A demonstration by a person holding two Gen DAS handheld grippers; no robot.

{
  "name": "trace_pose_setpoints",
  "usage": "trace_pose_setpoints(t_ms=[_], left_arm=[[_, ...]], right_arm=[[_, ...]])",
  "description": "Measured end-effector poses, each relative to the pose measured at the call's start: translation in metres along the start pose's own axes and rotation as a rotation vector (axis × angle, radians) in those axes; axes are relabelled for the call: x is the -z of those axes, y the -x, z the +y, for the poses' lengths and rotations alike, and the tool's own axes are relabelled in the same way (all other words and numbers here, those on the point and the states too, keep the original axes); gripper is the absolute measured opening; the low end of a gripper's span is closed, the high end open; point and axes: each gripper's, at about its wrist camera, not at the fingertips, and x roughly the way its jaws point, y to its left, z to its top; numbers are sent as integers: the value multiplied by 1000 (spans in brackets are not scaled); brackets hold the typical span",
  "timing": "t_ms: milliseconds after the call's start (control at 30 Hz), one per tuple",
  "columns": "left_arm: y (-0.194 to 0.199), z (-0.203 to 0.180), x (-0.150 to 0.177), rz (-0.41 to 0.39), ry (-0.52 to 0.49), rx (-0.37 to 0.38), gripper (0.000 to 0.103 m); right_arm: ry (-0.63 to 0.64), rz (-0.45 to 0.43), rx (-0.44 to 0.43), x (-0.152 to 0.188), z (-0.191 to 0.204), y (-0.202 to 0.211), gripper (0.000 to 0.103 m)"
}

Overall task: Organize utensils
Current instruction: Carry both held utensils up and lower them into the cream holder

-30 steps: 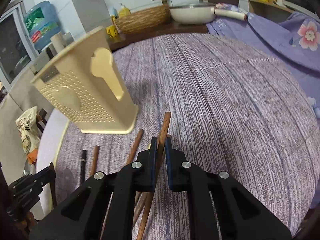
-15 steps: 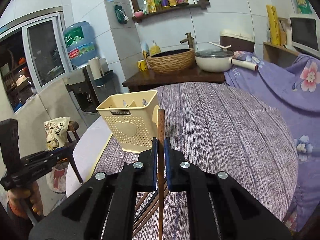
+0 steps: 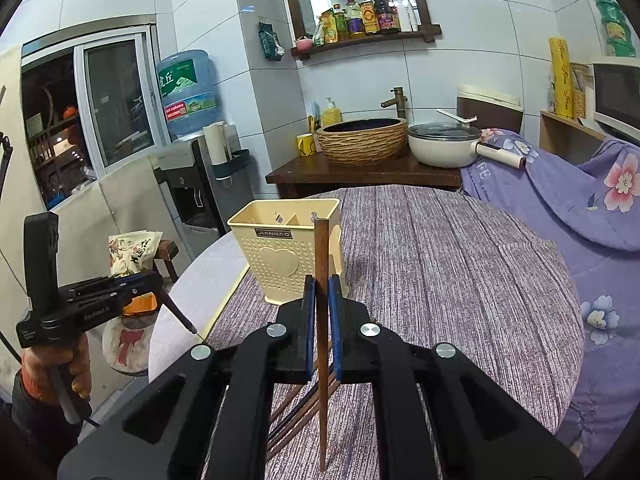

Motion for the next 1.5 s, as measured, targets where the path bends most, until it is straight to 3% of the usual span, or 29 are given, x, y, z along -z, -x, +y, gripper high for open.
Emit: trace_pose_setpoints(t_ms=[333, 633, 867, 1000, 1167, 1300, 1500], left_arm=[[6, 0, -14, -21, -3, 20, 15], [11, -5, -51, -60, -8, 68, 15], [18, -14, -120, -146, -10, 87, 15], [11, -20, -161, -199, 7, 70, 15], [-11, -21, -187, -227, 23, 23, 15], [-40, -16, -185, -192, 55, 17, 15], [-79, -4, -154, -117, 77, 0, 15]], right_arm=[[30, -19, -26, -13, 9, 5, 7], [75, -63, -56, -49, 30, 3, 7], [42, -143, -88, -116, 37, -4, 7], [24, -233, -43, -165, 42, -11, 7], [-6, -278, 17, -195, 40, -33, 7], [-19, -256, 55, -188, 35, -60, 7], [-16, -172, 63, -157, 29, -101, 8]])
